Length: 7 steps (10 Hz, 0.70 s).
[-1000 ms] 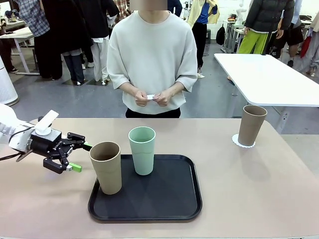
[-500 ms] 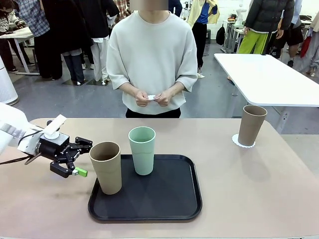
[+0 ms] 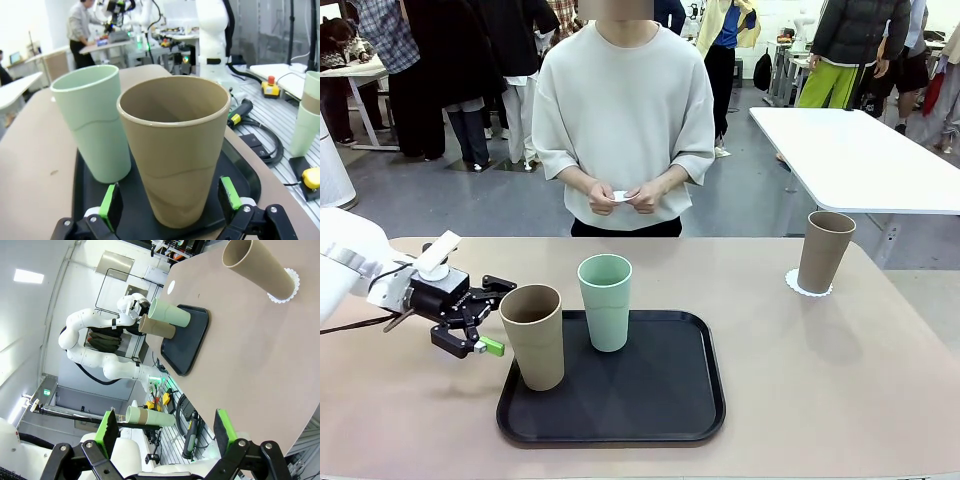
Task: Place coasters on the table and set cups on them.
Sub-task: Take one Reusable plastic cup from the Flat Tray and place it on a coaster set by the human.
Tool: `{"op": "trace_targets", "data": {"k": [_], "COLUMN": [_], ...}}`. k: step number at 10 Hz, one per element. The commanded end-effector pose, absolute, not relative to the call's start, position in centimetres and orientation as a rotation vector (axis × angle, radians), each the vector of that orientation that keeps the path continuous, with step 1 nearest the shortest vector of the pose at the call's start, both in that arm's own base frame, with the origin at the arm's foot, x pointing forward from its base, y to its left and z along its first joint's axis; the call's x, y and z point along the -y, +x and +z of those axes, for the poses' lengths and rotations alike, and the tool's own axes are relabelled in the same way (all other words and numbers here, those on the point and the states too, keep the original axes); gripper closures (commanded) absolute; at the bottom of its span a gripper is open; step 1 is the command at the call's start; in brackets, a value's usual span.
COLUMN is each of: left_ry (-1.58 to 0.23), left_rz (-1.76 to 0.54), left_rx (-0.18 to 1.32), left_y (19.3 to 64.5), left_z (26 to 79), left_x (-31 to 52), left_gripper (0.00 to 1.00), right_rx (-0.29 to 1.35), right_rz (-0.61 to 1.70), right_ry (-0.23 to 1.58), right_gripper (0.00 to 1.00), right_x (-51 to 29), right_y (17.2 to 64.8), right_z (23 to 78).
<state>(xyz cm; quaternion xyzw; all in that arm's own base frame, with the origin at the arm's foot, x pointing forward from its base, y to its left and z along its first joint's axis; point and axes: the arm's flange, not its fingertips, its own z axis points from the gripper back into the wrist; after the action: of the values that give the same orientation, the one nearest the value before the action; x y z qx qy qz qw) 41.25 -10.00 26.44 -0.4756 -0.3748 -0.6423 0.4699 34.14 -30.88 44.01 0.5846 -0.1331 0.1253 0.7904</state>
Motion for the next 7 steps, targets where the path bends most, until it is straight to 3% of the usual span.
{"op": "trace_targets", "data": {"k": [1, 7], "left_ry": [-1.187, -1.222], "left_rz": [-1.6, -1.603], "left_rx": [0.962, 0.917], "left_y": [41.4, 41.5], "left_z": [25.1, 24.5], "left_x": [10.8, 11.9], "left_gripper": [0.0, 0.0], "right_rx": [0.298, 0.298], "right_rz": [0.267, 0.267], "right_ry": [1.261, 1.261], "right_gripper": [0.0, 0.0], "right_x": [30.7, 30.7], "right_y": [34.0, 34.0], "right_z": [44.0, 44.0]}}
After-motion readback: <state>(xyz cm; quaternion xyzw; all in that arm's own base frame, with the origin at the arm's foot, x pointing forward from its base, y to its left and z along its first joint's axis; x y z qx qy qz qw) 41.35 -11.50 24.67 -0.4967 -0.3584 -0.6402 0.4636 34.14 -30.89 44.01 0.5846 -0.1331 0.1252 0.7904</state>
